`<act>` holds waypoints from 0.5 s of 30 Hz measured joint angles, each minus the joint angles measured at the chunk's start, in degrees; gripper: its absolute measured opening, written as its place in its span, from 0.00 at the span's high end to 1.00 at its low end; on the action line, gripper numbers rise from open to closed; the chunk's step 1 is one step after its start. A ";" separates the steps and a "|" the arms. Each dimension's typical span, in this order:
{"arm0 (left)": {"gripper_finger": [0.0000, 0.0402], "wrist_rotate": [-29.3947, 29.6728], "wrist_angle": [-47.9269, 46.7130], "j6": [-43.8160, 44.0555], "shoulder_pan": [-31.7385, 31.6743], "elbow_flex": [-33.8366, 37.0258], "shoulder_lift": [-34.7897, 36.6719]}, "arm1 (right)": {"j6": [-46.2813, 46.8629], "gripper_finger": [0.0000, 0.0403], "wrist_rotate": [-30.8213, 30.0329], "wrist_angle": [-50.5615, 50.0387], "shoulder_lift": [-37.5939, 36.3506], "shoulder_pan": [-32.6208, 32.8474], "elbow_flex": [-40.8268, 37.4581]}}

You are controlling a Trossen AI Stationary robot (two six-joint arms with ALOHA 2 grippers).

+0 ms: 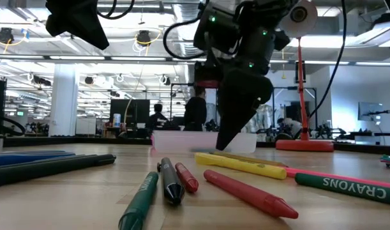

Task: Pick & place school supplies into a supply box
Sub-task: Put the yellow pencil into the pink supply box

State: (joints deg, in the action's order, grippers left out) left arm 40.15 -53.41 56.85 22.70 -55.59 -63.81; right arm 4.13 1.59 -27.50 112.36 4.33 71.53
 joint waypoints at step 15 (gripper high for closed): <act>0.89 1.68 -0.30 -0.21 -0.02 0.00 0.00 | 14.71 0.81 -1.69 -2.69 0.39 1.27 0.00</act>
State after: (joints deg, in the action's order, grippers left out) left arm 41.83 -53.71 56.64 22.68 -55.59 -63.81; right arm 18.84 -0.10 -30.19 112.75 5.61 71.53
